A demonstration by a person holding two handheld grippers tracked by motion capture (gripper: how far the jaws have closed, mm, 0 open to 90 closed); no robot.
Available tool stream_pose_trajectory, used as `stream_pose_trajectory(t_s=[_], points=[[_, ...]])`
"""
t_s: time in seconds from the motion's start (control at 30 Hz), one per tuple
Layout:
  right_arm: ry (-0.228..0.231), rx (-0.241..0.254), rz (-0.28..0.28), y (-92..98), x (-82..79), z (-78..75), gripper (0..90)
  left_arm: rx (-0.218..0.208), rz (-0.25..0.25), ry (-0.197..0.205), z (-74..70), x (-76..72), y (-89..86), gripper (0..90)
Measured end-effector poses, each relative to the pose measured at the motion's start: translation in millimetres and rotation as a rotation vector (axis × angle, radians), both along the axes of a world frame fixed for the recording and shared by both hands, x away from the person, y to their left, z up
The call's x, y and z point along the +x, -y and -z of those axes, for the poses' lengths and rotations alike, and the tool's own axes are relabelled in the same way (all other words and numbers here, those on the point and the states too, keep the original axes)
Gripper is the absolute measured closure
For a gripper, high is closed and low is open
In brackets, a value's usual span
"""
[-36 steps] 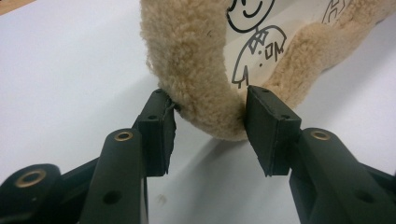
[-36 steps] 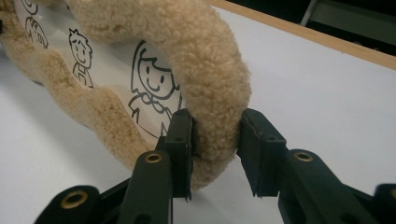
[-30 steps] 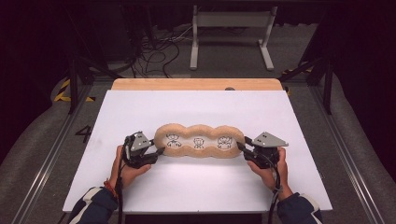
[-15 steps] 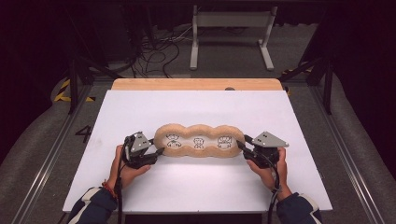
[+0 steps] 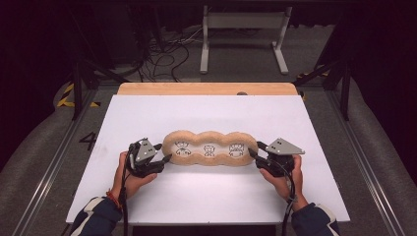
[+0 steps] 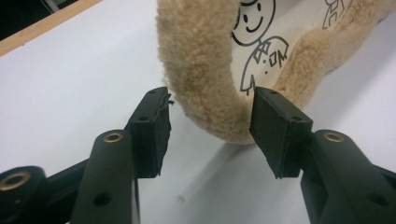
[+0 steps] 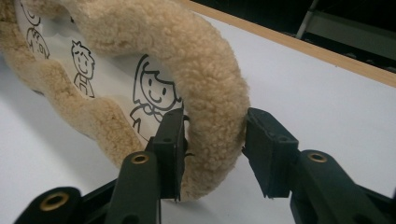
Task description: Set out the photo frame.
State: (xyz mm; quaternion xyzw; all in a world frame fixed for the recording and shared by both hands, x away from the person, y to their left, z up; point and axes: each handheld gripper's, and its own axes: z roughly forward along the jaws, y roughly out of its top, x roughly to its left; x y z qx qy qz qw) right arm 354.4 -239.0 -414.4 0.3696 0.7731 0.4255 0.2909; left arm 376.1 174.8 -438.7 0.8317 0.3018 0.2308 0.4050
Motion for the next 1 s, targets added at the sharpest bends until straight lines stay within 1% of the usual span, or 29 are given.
stream_pose_trajectory(t_s=[0.17,0.2,0.27,0.33,0.37,0.43,0.47,0.5,0.57,0.63,0.67,0.7,0.77,0.83,0.87,0.9,1.0], points=[[-0.003,-0.006,-0.004,-0.3,-2.1,-0.2,54.3,-0.005,0.002,0.014,-3.6,0.1,-0.6,45.0],[-0.028,0.017,-0.004,2.0,-1.0,0.7,53.1,-0.002,0.001,0.014,-3.5,0.4,-0.1,42.5],[-0.036,0.02,-0.002,2.9,-0.4,1.4,51.8,0.013,0.002,0.014,-2.5,1.5,0.7,41.0],[-0.044,0.018,-0.001,4.8,1.2,3.1,46.1,0.021,0.005,0.008,-1.4,3.0,0.5,36.1],[-0.05,0.013,-0.003,4.7,1.6,3.5,43.3,0.018,0.002,0.008,-1.1,3.2,0.2,33.4],[-0.061,-0.009,-0.012,3.4,2.2,3.9,39.9,0.01,-0.004,0.003,-0.8,3.6,-0.2,25.2],[-0.062,-0.024,-0.014,1.9,2.0,4.3,37.7,0.003,0.007,-0.003,-0.5,4.4,-0.5,22.1],[-0.066,-0.029,-0.022,1.0,2.4,4.7,33.4,0.001,0.014,-0.02,0.4,5.1,-0.2,18.0],[-0.071,-0.027,-0.02,0.2,3.8,5.9,25.8,-0.001,0.02,-0.035,2.2,5.5,0.6,12.2],[-0.079,-0.022,-0.004,0.8,6.0,6.9,19.2,0.002,0.033,-0.036,2.3,5.5,0.6,8.0],[-0.082,-0.011,0.0,2.1,6.8,7.3,15.4,-0.006,0.037,-0.037,2.2,5.6,0.3,6.0],[-0.085,-0.005,0.002,2.8,7.3,7.6,14.1,-0.013,0.043,-0.038,2.3,5.6,0.1,6.0],[-0.091,-0.021,-0.014,3.0,7.8,8.5,7.8,-0.01,0.045,-0.04,2.4,5.5,0.0,4.3],[-0.101,-0.015,-0.032,2.5,7.8,9.4,8.5,0.004,0.048,-0.038,2.4,4.9,0.6,4.4],[-0.105,-0.02,-0.039,1.3,7.9,10.0,8.1,0.004,0.048,-0.038,2.4,4.9,0.6,4.3],[-0.105,-0.02,-0.039,1.3,7.9,10.0,8.1,0.011,0.051,-0.032,2.2,4.3,0.9,4.3],[-0.106,-0.045,-0.051,-2.0,8.1,11.8,7.6,0.023,0.054,-0.019,0.9,2.7,1.8,4.5]])
